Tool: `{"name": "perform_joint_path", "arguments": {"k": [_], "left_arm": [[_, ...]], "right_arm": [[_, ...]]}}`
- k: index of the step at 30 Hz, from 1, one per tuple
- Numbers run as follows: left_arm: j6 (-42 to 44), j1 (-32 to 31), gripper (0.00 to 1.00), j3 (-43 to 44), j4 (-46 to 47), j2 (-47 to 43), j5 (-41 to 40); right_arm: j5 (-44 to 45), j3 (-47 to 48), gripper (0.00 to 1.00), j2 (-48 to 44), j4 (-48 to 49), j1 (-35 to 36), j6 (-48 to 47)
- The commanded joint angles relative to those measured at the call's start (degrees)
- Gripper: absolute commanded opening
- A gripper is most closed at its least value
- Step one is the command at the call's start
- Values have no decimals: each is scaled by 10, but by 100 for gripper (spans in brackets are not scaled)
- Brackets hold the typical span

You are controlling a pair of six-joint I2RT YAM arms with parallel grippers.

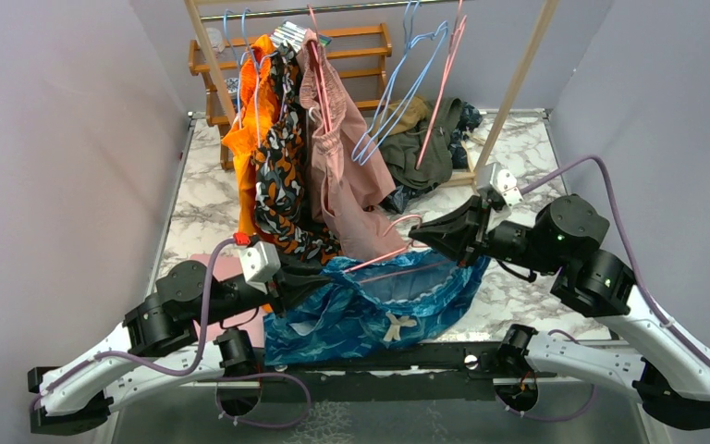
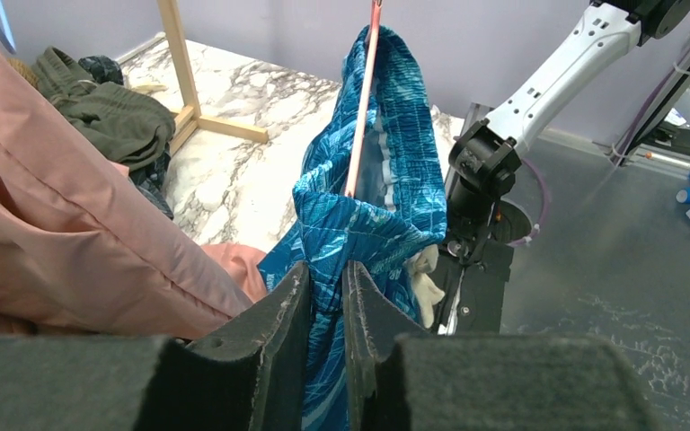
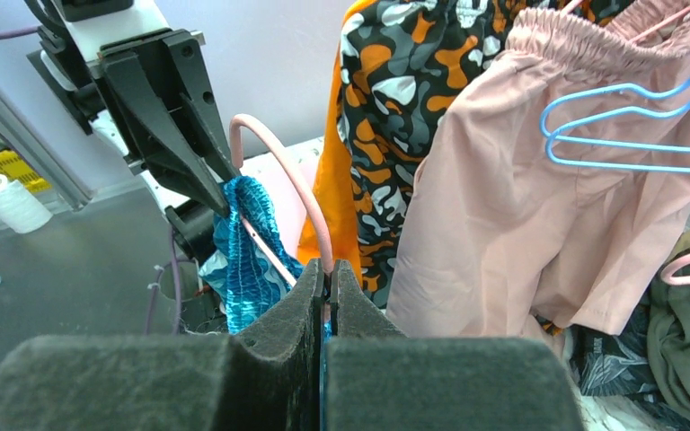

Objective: Place the shorts on the hanger
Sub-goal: Hang the shorts on the hanger.

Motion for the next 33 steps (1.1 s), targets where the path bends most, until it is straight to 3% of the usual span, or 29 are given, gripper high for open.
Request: {"name": "perform_joint_path", "arguments": {"k": [1, 8, 15, 24, 33], "left_arm": [[15, 0, 19, 22, -19, 7, -16], [16, -1, 20, 22, -17, 8, -42], [20, -1, 41, 31, -29, 62, -37], [22, 0, 66, 83, -32, 36, -26], [65, -1, 70, 179, 13, 136, 35]], "right_arm": [[0, 24, 1, -12, 6, 2, 2], [-32, 7, 1, -17, 22, 3, 26], [-44, -1, 1, -21, 52, 2, 42], [-29, 6, 1, -23, 25, 2, 28], [-29, 4, 1, -1, 26, 2, 23]]}}
